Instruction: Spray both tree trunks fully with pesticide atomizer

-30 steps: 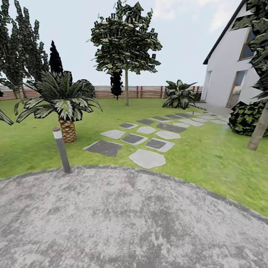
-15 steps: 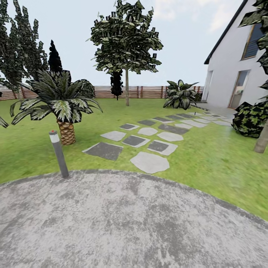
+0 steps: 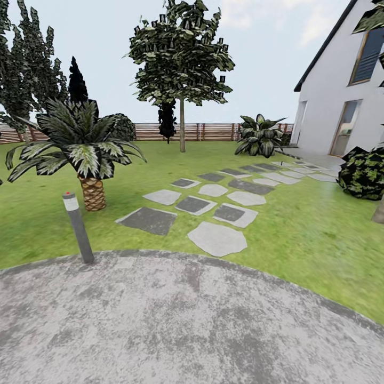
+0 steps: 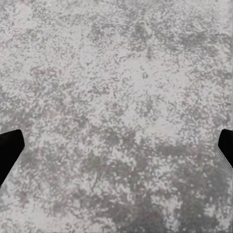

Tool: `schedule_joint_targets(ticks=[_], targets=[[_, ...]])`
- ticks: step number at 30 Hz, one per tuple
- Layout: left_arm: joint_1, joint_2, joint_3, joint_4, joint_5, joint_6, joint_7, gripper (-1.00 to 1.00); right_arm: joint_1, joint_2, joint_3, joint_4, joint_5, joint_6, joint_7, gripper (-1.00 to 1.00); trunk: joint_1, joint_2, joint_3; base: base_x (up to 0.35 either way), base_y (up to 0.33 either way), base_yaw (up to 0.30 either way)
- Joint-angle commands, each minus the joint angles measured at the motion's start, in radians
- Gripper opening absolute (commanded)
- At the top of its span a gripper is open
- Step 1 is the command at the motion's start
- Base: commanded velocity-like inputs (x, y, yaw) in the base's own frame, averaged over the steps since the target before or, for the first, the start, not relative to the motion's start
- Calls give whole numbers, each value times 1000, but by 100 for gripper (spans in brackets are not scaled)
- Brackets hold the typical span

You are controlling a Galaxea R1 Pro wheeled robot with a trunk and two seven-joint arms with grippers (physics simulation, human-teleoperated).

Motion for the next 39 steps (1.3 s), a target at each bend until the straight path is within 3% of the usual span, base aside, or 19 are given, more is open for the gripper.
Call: schedule_joint_targets(ticks=[1, 16, 39], targets=[[0, 0, 0, 0, 0, 0, 0, 100, 0, 1, 0, 0, -1, 0, 0, 100, 0, 0, 0, 350, 2, 0], [0, -1, 1, 2, -1, 0, -1, 100, 0, -1, -3, -1, -3, -5, -1, 100, 0, 0, 0, 350, 0, -25], [0, -2, 1, 2, -1, -1, -1, 100, 0, -4, -3, -1, -3, -5, -1, 100, 0, 0, -4, 350, 0, -278]])
